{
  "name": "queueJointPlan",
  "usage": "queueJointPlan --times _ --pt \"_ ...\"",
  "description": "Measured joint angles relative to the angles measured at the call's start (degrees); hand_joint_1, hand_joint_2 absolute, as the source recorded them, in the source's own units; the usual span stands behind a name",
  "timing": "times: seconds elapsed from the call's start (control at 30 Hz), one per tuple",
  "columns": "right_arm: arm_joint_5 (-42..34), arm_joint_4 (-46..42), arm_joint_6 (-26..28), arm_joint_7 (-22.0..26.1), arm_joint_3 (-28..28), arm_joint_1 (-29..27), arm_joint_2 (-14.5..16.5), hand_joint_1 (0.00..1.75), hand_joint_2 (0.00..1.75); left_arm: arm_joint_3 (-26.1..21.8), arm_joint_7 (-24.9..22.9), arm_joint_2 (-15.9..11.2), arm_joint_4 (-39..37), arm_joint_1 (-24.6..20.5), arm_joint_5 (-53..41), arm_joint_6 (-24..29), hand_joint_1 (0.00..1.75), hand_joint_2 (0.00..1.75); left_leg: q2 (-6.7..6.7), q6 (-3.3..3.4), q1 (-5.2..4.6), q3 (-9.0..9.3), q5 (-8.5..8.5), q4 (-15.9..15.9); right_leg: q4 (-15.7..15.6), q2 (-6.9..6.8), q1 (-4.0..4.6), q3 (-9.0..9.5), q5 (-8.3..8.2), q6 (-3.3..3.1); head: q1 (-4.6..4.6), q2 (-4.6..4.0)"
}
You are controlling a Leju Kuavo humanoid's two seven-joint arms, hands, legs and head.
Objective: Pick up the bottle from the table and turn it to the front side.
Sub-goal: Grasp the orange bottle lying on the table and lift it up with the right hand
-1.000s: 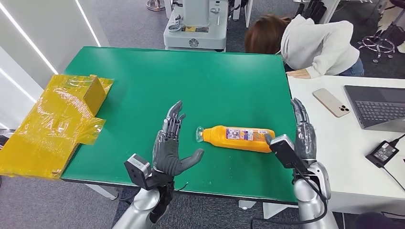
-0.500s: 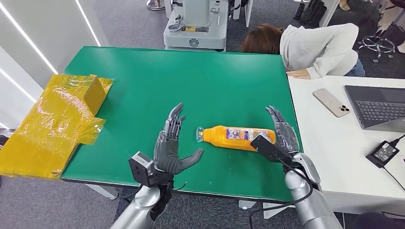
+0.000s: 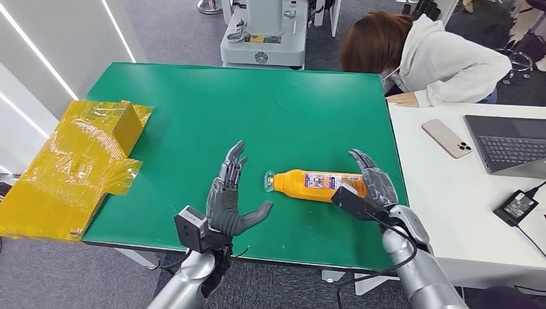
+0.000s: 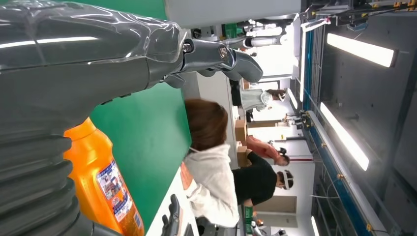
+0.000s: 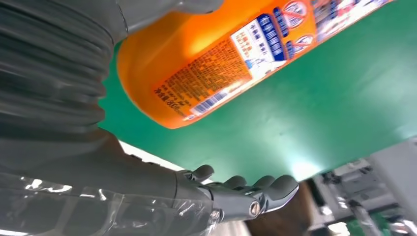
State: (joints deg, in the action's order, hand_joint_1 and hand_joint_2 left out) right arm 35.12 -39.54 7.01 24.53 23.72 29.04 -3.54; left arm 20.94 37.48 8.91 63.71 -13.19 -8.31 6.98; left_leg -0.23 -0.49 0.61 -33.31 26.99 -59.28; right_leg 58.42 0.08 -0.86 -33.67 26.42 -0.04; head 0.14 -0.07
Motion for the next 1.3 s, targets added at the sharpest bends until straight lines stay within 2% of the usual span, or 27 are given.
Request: queueJointPlan --times 0.1,0.23,0.43,0.6,0.73,1.2,1.3 --pt "-1.82 -0.33 2.01 3.28 0.08 0.39 0.0 0.0 1.75 0.0 0.05 -0.28 0.0 0.04 -0.55 0.57 0.0 1.75 0.0 0.0 0.0 -0.01 0.0 0.0 0.0 0.0 0.0 0.0 0.0 0.0 0.0 0.0" --pt "-3.28 -1.04 1.33 3.78 0.64 1.97 0.0 0.0 1.75 0.0 0.07 -0.42 0.01 0.03 -0.62 0.31 0.0 1.75 0.01 0.0 0.0 0.0 0.0 0.0 0.0 0.01 0.0 0.0 0.0 0.0 0.01 0.0" --pt "-3.07 -0.97 0.16 2.85 2.46 4.05 0.03 0.0 1.75 0.0 0.07 -0.43 -0.14 -0.1 -0.6 -0.26 0.0 1.75 0.0 0.0 0.0 0.0 -0.01 -0.02 0.0 0.0 0.0 0.0 -0.01 0.0 0.0 0.0" --pt "-1.7 1.64 -5.45 -0.94 5.2 6.22 0.04 0.0 1.75 0.62 0.21 -0.46 -1.28 -1.35 0.5 -0.96 0.0 1.75 0.0 0.0 0.0 0.0 -0.01 -0.04 0.0 0.0 0.0 -0.01 -0.01 0.0 0.0 0.0" --pt "-1.64 4.19 -8.03 -2.07 7.32 6.97 -0.13 0.0 1.75 1.39 0.24 -0.52 -2.31 -2.22 1.55 -1.14 0.0 1.75 -0.01 0.0 0.0 0.0 0.0 -0.04 0.0 0.0 0.0 -0.01 -0.01 0.0 0.01 0.0" --pt "-1.7 8.5 -11.25 -3.24 11.89 7.67 -2.44 0.01 1.75 2.05 0.02 -0.93 -3.45 -2.34 2.92 -1.39 0.0 1.75 -0.01 0.0 0.0 -0.01 0.0 -0.06 -0.01 0.0 0.0 -0.01 -0.01 0.01 0.0 0.0" --pt "-1.59 8.73 -11.18 -3.51 12.81 7.75 -2.82 1.2 1.75 2.05 -0.28 -0.93 -3.48 -2.34 3.04 -1.12 0.0 1.75 0.0 0.0 0.0 0.0 0.0 -0.06 -0.01 0.01 0.0 0.0 -0.01 0.01 0.0 0.0"
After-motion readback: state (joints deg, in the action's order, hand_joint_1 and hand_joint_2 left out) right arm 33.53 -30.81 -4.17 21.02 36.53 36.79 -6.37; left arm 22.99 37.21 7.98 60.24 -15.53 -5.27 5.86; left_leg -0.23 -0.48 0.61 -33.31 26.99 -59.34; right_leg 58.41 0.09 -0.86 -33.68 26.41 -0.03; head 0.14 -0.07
